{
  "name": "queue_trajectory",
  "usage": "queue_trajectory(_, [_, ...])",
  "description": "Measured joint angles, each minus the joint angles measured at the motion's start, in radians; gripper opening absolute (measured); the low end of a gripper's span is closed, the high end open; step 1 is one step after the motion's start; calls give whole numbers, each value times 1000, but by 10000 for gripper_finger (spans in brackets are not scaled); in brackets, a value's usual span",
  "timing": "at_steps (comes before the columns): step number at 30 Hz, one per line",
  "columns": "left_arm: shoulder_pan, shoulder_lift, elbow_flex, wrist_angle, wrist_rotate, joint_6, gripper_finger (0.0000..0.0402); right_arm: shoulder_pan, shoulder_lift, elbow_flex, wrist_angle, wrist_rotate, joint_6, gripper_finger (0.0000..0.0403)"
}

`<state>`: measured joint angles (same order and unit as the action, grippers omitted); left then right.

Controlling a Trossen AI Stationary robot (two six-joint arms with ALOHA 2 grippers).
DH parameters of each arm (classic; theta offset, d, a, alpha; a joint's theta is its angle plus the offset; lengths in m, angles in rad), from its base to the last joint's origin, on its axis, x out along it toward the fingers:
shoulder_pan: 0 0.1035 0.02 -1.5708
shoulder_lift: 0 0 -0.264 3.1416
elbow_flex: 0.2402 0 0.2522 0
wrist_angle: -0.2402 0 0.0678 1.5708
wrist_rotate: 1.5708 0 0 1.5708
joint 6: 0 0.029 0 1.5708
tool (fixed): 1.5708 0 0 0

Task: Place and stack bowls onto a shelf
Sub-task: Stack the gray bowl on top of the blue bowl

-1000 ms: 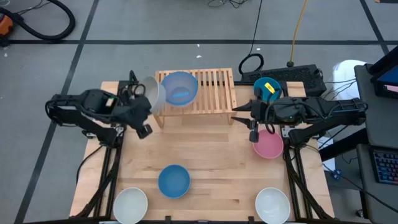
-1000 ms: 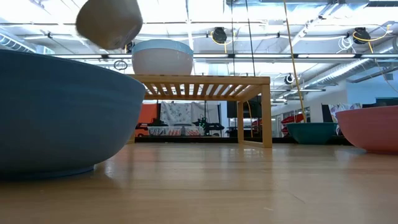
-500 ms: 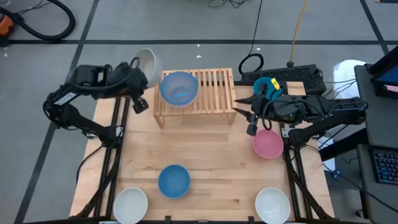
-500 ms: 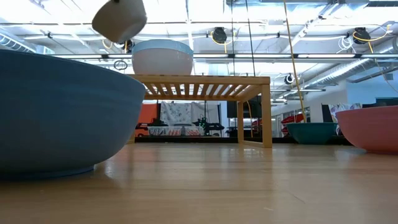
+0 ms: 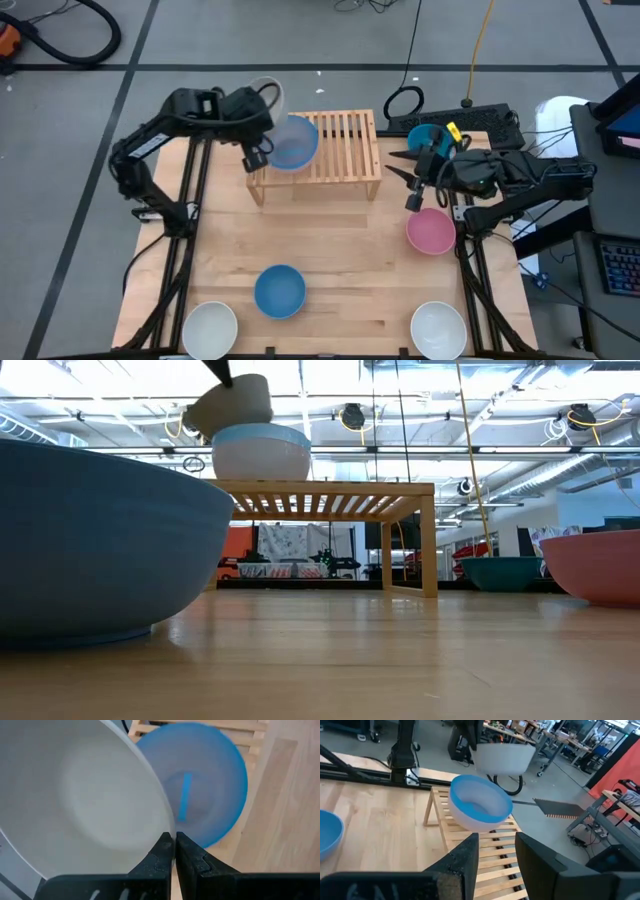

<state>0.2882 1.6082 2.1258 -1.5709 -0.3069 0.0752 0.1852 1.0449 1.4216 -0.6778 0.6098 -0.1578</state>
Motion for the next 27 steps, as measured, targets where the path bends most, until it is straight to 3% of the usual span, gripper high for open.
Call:
queue_trajectory(8, [-2,111,106,0,30,50,8,0,-55,0,-20,48,-20,121])
queue_trajectory(14, [-15,134,111,0,98,34,8,0,-80,0,-46,52,-20,121])
queue_trajectory(27, [-49,134,111,0,101,-26,8,0,-88,0,-66,52,-49,121])
